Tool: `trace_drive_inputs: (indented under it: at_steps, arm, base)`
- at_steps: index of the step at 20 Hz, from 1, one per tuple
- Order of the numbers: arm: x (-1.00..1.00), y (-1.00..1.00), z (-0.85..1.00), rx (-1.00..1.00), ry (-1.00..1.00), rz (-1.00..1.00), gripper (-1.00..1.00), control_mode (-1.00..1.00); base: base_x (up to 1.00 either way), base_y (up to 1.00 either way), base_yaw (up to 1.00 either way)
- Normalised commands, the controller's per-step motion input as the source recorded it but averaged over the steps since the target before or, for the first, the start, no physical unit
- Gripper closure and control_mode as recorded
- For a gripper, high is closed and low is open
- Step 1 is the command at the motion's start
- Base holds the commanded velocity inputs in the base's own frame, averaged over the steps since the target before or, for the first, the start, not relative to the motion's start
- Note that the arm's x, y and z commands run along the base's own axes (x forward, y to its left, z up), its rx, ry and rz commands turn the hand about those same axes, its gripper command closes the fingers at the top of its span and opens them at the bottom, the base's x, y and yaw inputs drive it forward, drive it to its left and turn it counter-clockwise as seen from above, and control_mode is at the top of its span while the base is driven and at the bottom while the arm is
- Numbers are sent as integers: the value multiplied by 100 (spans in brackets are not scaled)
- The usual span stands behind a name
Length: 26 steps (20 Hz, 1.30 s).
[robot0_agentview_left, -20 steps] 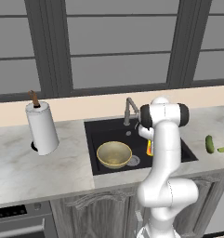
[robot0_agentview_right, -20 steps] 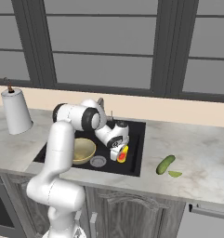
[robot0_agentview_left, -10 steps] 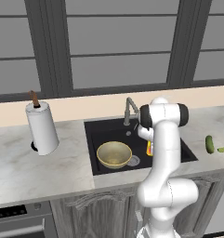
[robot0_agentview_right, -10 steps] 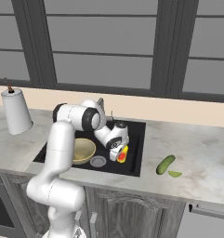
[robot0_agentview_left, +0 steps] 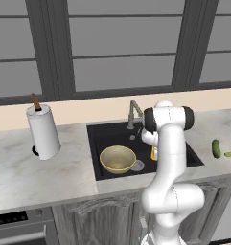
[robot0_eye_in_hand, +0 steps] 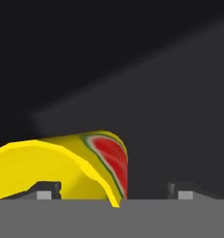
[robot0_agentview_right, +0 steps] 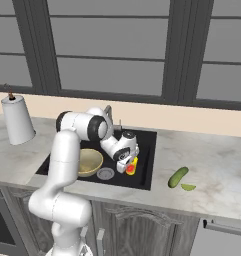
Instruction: Remove the lemon wedge and cucumber from the sink. Then move the bowl and cup from the counter to the sink for washing.
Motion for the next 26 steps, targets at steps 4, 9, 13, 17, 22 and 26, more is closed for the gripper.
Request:
trace_drive_inputs:
  at_steps: [4, 9, 13, 17, 22, 26]
  arm:
    - [-10, -1, 15, 0, 0, -11, -100, -100]
    - [-18, 0, 30, 0, -7, -11, -100, -100]
    - [-23, 0, 37, 0, -13, -10, -100, -100]
    - [-23, 0, 39, 0, -12, -11, -100, -100]
    - [-28, 0, 46, 0, -9, -5, -100, -100]
    - [-31, -1, 41, 0, -2, 0, -100, -100]
  base:
    - [0, 0, 0]
    - [0, 0, 0]
    - [0, 0, 0]
    - [0, 0, 0]
    - [0, 0, 0]
    - [0, 0, 0]
